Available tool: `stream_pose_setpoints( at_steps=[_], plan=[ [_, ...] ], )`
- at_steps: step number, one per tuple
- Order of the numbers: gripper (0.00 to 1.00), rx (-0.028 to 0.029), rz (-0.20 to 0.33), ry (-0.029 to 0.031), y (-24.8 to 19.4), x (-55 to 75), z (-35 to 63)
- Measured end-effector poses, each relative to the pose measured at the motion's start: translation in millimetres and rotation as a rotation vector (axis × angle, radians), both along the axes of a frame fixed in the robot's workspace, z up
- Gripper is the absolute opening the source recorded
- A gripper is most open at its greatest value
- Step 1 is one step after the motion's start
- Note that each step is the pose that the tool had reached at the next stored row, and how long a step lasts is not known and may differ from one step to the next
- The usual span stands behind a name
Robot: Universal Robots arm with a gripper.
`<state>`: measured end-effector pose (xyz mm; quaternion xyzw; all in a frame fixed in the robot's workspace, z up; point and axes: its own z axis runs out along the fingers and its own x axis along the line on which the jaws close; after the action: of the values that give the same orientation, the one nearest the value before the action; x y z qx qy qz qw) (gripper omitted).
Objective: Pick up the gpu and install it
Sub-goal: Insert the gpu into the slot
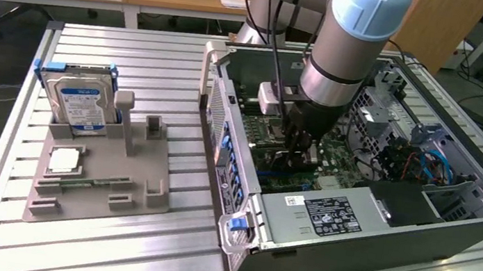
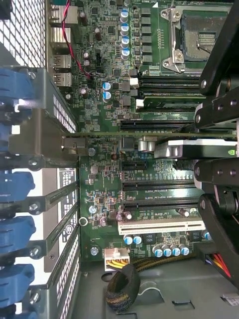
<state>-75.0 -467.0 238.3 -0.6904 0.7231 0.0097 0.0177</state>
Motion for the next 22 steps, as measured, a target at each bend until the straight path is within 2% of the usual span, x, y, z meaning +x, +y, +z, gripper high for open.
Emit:
stream_pose_setpoints(
  at_steps=[9, 18, 22],
  plan=[
    [0.28, 0.0047, 0.0, 0.0001, 0.5, -0.1, -0.1],
    [0.28, 0.0049, 0.0, -0.0004, 0.5, -0.1, 2.2],
    [0.28, 0.0047, 0.0, -0.0003, 0.5, -0.1, -0.3]
  ],
)
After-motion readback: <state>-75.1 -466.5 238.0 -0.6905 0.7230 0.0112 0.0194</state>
